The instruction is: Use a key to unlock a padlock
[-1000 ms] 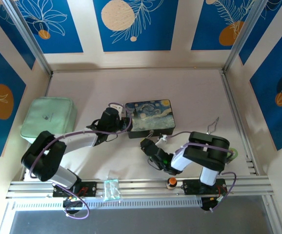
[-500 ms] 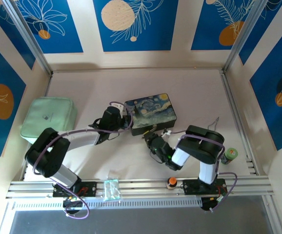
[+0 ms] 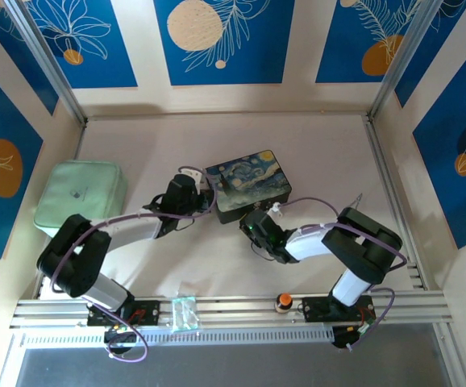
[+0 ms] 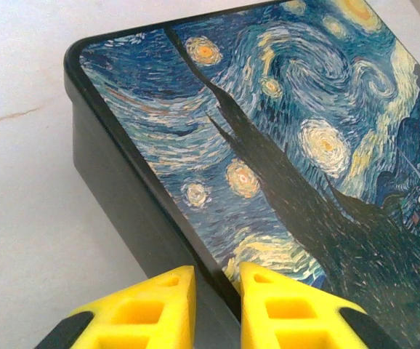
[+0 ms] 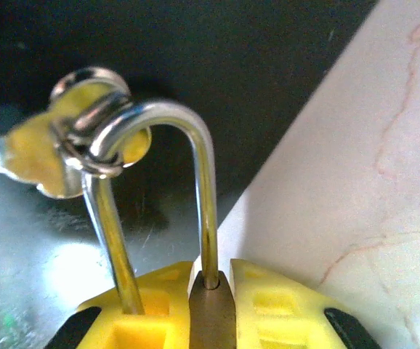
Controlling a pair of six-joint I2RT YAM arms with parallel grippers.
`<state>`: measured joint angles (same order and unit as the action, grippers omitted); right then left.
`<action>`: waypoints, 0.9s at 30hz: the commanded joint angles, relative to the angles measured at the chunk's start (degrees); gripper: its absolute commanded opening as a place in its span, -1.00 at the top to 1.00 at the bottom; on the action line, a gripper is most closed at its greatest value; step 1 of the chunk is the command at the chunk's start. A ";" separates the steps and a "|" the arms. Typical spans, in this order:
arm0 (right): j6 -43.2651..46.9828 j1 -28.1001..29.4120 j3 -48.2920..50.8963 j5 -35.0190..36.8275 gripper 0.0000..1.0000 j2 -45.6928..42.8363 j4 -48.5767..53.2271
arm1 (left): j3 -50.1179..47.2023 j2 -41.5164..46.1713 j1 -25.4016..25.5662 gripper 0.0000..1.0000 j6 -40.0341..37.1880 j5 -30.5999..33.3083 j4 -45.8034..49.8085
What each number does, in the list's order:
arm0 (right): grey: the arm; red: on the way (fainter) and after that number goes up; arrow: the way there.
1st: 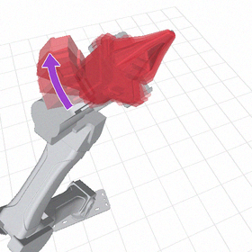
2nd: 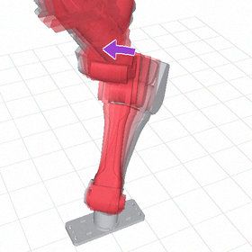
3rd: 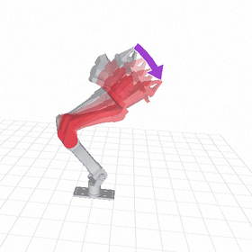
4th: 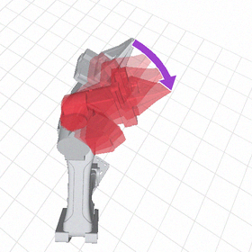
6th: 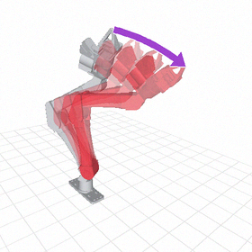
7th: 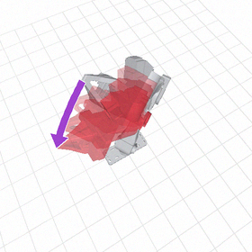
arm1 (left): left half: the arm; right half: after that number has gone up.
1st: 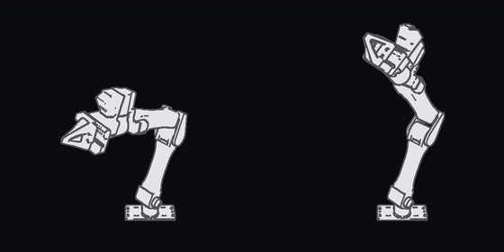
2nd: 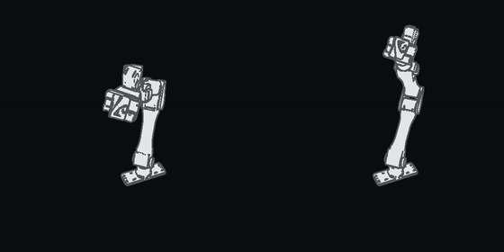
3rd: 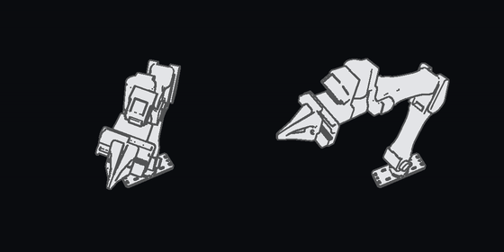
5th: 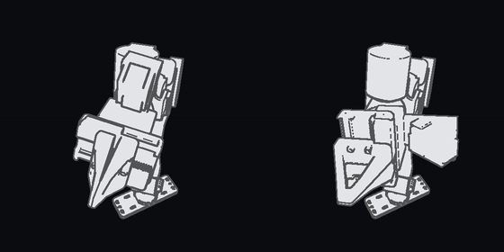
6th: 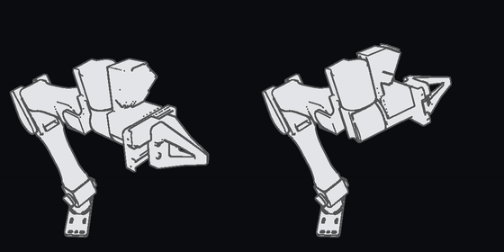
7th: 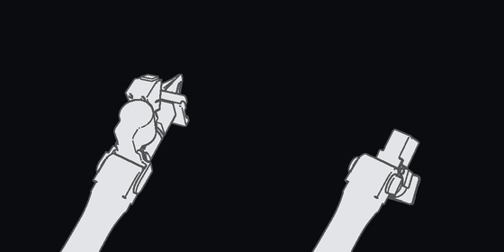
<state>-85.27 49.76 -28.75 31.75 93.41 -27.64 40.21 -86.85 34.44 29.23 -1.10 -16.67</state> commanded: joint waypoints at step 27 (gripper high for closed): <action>5.48 -0.67 -0.58 -8.38 0.53 -3.34 24.96 | -3.20 -0.87 -0.95 0.51 1.46 -0.13 14.86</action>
<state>-79.22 47.68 -32.16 23.94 90.50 -14.83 40.38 -85.65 34.22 31.05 -1.50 -13.65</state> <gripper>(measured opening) 0.242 0.247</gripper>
